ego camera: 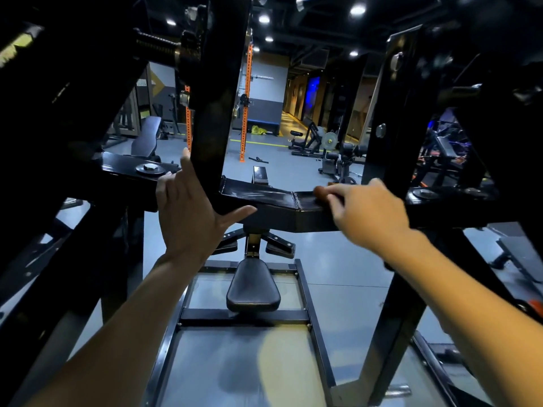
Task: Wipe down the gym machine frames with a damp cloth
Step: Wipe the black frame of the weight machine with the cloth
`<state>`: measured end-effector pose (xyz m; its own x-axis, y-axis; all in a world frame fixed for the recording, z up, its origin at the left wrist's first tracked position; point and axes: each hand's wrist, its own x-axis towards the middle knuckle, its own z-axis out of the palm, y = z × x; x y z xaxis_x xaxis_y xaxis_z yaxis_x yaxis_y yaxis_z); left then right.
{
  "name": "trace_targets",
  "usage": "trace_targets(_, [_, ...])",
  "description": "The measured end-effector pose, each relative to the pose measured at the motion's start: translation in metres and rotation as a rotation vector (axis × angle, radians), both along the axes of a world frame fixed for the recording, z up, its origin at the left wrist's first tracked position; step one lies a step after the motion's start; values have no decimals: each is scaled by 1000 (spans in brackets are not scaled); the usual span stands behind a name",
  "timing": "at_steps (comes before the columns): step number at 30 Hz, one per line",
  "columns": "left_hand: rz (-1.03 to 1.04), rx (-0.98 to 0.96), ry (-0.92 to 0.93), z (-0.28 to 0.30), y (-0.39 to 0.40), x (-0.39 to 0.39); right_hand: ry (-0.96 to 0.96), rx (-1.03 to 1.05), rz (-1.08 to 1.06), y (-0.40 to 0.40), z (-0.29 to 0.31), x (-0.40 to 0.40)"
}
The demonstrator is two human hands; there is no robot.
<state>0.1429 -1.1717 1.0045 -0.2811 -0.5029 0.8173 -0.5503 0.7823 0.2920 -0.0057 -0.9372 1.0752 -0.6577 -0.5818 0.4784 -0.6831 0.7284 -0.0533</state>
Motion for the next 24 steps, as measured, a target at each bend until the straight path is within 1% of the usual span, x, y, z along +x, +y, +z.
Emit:
trace_targets(2, [7, -3, -9, 1, 1, 0, -3, -10, -124, -9, 4, -10])
trace_targets(3, [8, -6, -11, 1, 1, 0, -2, -10, -135, -18, 4, -3])
trace_targets(4, [10, -7, -13, 1, 1, 0, 6, -9, -105, -26, 0, 6])
trace_targets(6, [20, -12, -6, 0, 0, -1, 69, -32, 56, -31, -9, 25])
trace_targets(8, [17, -18, -2, -1, -1, -1, 23, -73, 160, -12, -11, 29])
trace_targets(10, [12, -13, 4, -1, -2, -2, -18, -51, 91, 0, -2, 9])
trace_targets(12, [20, -18, 5, -1, -2, -2, -8, -20, -55, -9, 5, -11])
trace_targets(13, [19, -22, 4, -1, -1, -2, 8, -14, -78, -18, 5, -9])
trace_targets(14, [17, -23, 1, -1, -1, -1, 24, -6, -68, -28, 2, -2])
trace_targets(16, [24, -19, -1, -1, -1, -1, 51, -6, 52, -39, -7, 22])
trace_targets(18, [27, -19, -4, -1, -2, -1, 57, -21, 159, -24, -10, 37])
trace_targets(19, [24, -19, -8, -2, -1, -1, 52, -13, 160, -14, -7, 32])
trace_targets(21, [26, -20, -7, -2, -1, -2, 47, 15, 39, -3, 2, 11])
trace_targets(23, [21, -16, -7, -1, 0, -2, 43, 0, -107, -11, 5, -3])
trace_targets(24, [17, -16, -5, -1, -1, -2, 38, -11, -106, -21, 4, 1])
